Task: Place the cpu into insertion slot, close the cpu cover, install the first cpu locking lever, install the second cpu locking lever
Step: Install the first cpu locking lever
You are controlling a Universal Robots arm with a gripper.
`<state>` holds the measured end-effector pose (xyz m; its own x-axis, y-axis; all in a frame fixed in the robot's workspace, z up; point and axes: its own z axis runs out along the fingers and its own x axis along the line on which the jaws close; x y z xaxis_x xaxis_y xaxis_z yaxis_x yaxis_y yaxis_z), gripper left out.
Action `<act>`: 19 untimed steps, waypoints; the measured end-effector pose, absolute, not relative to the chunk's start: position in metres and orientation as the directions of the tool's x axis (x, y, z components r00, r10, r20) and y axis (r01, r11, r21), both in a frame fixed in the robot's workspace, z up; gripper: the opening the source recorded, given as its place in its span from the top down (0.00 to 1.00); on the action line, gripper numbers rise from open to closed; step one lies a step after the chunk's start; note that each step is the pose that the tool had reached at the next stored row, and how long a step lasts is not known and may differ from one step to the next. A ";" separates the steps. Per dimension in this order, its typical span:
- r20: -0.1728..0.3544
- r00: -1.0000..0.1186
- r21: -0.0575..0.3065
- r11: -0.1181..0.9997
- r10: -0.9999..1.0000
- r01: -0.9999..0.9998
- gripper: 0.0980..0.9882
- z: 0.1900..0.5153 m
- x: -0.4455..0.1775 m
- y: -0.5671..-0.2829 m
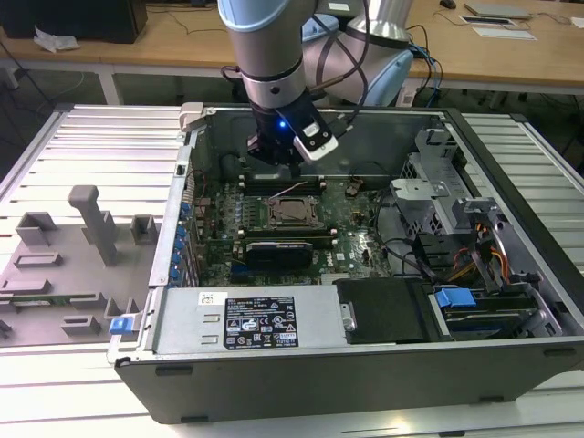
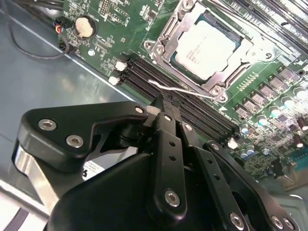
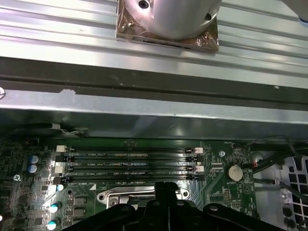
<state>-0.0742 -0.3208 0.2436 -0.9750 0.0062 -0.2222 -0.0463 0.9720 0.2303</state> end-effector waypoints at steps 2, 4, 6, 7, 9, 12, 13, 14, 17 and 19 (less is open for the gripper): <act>-0.222 -0.975 0.230 0.972 0.015 -0.038 0.99 0.240 -0.074 -0.321; -0.222 -0.975 0.230 0.973 0.028 -0.024 0.99 0.236 -0.074 -0.321; -0.222 -0.974 0.230 0.973 0.035 -0.018 0.99 0.234 -0.074 -0.321; -0.222 -0.974 0.230 0.973 0.039 -0.014 0.99 0.233 -0.074 -0.320; -0.222 -0.974 0.230 0.973 0.043 -0.009 0.99 0.232 -0.074 -0.319; -0.222 -0.974 0.230 0.973 0.050 -0.003 0.99 0.230 -0.074 -0.316; -0.222 -0.974 0.230 0.973 0.051 -0.001 0.99 0.229 -0.074 -0.315; -0.222 -0.974 0.230 0.973 0.053 0.000 0.99 0.229 -0.074 -0.315; -0.222 -0.973 0.230 0.973 0.058 0.005 0.99 0.227 -0.074 -0.314; -0.222 -0.973 0.230 0.973 0.064 0.011 0.99 0.226 -0.074 -0.313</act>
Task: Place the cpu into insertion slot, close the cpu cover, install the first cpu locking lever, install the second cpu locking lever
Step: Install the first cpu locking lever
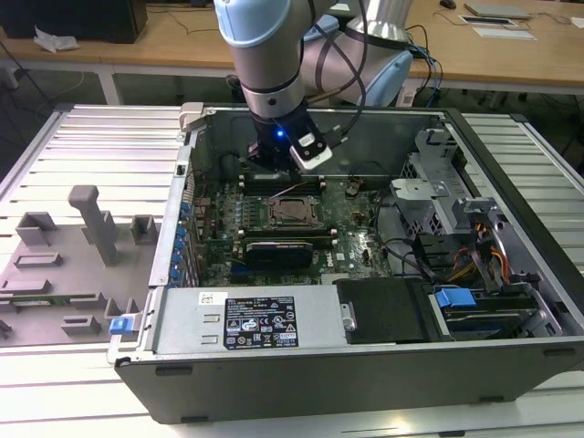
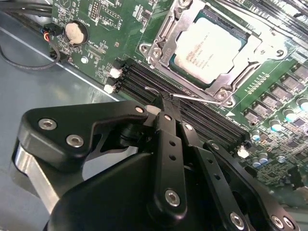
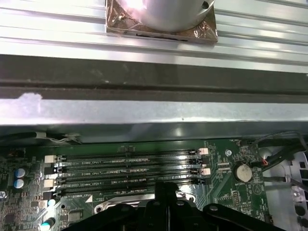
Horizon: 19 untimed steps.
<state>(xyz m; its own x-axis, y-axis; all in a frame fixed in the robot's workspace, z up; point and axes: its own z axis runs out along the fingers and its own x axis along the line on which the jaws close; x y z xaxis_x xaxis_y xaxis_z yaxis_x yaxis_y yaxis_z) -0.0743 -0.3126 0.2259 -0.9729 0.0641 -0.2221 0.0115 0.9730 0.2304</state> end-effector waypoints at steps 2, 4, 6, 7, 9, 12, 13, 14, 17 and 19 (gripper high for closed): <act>-0.222 -0.972 0.230 0.973 0.070 0.018 0.99 0.225 -0.074 -0.312; -0.222 -0.972 0.230 0.973 0.076 0.023 0.99 0.223 -0.074 -0.311; -0.222 -0.972 0.230 0.973 0.081 0.028 0.99 0.222 -0.074 -0.310; -0.222 -0.971 0.230 0.973 0.086 0.033 0.99 0.221 -0.074 -0.310; -0.222 -0.971 0.230 0.972 0.090 0.038 0.99 0.220 -0.074 -0.310; -0.223 -0.971 0.230 0.972 0.092 0.039 0.99 0.220 -0.074 -0.310; -0.232 -0.968 0.229 0.973 0.097 0.043 0.99 0.219 -0.074 -0.310; -0.240 -0.965 0.228 0.973 0.103 0.047 0.99 0.218 -0.074 -0.310; -0.244 -0.961 0.227 0.971 0.130 0.074 0.99 0.217 -0.074 -0.310; -0.244 -0.957 0.227 0.969 0.155 0.099 0.99 0.215 -0.074 -0.310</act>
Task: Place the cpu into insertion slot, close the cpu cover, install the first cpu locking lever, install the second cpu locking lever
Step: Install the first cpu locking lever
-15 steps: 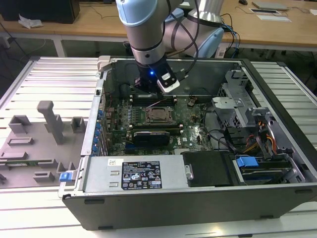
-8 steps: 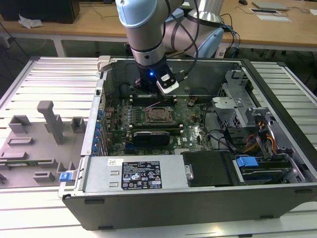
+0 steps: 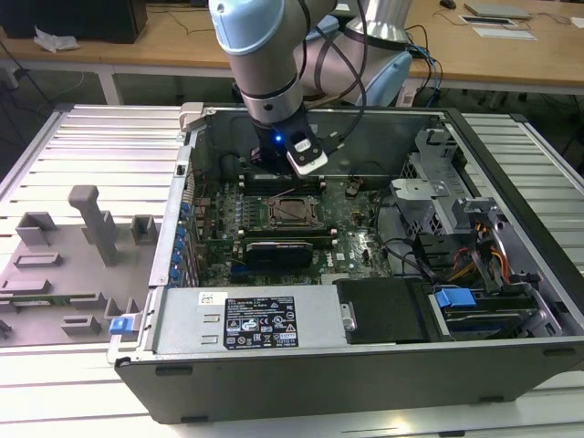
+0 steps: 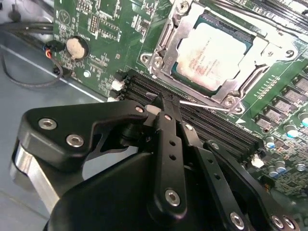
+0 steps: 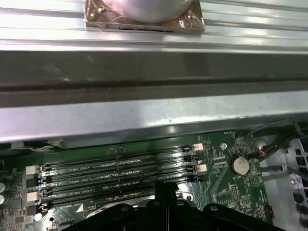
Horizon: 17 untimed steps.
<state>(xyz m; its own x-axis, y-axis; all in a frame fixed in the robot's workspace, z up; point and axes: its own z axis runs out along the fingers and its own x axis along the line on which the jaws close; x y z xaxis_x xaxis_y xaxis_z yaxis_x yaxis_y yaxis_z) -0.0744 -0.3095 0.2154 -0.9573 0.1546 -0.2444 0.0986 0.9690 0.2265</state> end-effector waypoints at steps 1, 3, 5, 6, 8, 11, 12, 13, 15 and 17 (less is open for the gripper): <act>-0.244 -0.956 0.227 0.968 0.162 0.106 0.99 0.215 -0.074 -0.309; -0.244 -0.953 0.226 0.966 0.178 0.122 0.99 0.214 -0.075 -0.309; -0.245 -0.951 0.227 0.965 0.187 0.132 0.99 0.214 -0.075 -0.309; -0.244 -0.951 0.227 0.965 0.191 0.135 0.99 0.214 -0.075 -0.308; -0.244 -0.949 0.227 0.963 0.201 0.146 0.99 0.214 -0.076 -0.307; -0.244 -0.946 0.227 0.961 0.211 0.156 0.99 0.213 -0.076 -0.304; -0.244 -0.946 0.227 0.961 0.214 0.159 0.99 0.213 -0.076 -0.304; -0.244 -0.945 0.226 0.960 0.217 0.162 0.99 0.213 -0.076 -0.303; -0.244 -0.943 0.226 0.959 0.225 0.170 0.99 0.213 -0.076 -0.302; -0.250 -0.942 0.223 0.960 0.226 0.171 0.99 0.212 -0.077 -0.302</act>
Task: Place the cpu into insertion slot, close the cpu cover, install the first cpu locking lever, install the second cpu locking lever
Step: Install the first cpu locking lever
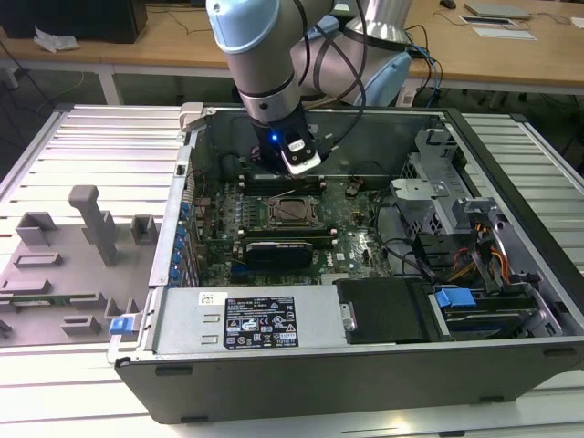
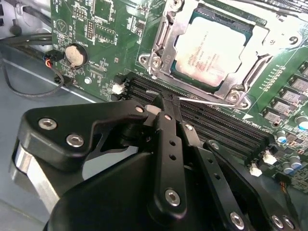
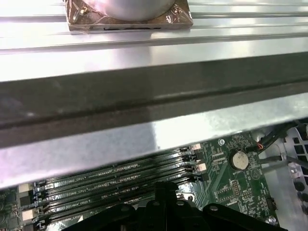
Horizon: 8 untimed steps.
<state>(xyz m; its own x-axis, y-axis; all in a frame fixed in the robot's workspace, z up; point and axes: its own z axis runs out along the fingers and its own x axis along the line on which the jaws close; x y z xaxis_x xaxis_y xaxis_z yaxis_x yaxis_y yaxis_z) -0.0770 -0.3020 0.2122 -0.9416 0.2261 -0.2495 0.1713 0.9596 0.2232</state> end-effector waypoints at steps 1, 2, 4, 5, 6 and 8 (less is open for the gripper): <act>-0.253 -0.941 0.221 0.960 0.226 0.171 0.99 0.212 -0.078 -0.302; -0.258 -0.939 0.219 0.960 0.226 0.171 0.99 0.212 -0.078 -0.302; -0.268 -0.936 0.220 0.961 0.227 0.170 0.99 0.210 -0.080 -0.301; -0.272 -0.935 0.220 0.961 0.227 0.169 0.99 0.210 -0.081 -0.301; -0.277 -0.933 0.220 0.961 0.228 0.169 0.99 0.209 -0.082 -0.301; -0.278 -0.930 0.220 0.958 0.241 0.182 0.99 0.208 -0.082 -0.300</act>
